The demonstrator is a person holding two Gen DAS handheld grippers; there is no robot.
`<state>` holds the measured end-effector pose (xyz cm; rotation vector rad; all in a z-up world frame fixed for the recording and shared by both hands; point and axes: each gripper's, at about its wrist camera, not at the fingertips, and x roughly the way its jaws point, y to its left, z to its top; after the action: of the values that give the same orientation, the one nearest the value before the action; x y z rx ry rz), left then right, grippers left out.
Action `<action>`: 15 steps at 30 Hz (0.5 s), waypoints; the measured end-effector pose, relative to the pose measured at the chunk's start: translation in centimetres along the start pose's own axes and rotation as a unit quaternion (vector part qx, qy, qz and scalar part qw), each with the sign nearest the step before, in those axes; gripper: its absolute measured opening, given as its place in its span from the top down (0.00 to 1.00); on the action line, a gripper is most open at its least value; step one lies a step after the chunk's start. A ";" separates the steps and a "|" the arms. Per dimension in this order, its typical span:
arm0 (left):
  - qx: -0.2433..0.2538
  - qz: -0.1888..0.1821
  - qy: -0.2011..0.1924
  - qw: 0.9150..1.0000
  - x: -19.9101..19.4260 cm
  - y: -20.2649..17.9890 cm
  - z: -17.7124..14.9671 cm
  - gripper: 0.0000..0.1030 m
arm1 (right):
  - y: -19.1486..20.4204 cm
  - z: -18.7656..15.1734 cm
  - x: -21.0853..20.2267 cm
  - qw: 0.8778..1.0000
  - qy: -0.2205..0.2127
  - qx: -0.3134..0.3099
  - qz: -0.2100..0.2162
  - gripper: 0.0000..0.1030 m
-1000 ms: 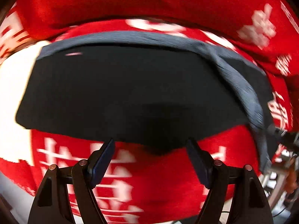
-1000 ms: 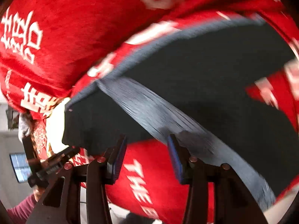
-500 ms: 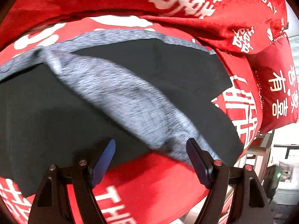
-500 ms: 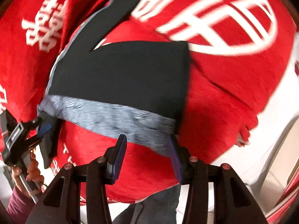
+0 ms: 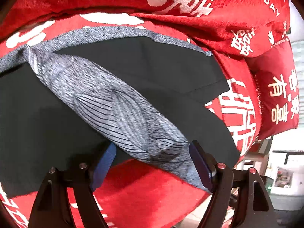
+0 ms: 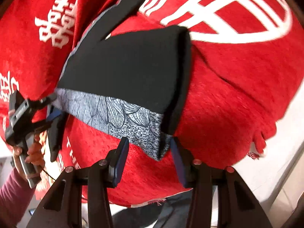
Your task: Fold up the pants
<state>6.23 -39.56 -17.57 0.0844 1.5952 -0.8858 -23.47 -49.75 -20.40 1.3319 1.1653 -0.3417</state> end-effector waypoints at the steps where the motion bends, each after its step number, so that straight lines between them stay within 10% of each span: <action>1: -0.006 -0.003 0.001 1.000 0.1 -0.2 0.0 0.23 | -0.1 0.2 0.2 1.000 0.010 -0.001 0.002 0.55; 2: -0.011 -0.005 0.002 1.000 0.1 -0.4 0.0 0.23 | -0.2 0.4 0.2 1.000 0.020 0.002 0.008 0.75; 4: -0.025 -0.013 0.006 1.000 0.3 -0.6 0.0 0.27 | -0.5 1.0 0.0 0.999 0.046 0.008 0.026 0.82; 7: -0.051 -0.013 0.010 0.999 0.6 -0.6 0.3 0.67 | 0.3 2.3 -1.1 0.997 0.068 -0.007 0.046 0.87; 15: -0.091 -0.031 -0.046 0.994 -3.3 -1.7 4.2 0.69 | 4.9 12.1 -7.1 0.990 0.040 -0.058 0.120 0.88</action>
<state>9.60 -41.79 -13.65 -0.1336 1.5926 -0.7766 -17.36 -61.73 -14.14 1.3754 1.0603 -0.0446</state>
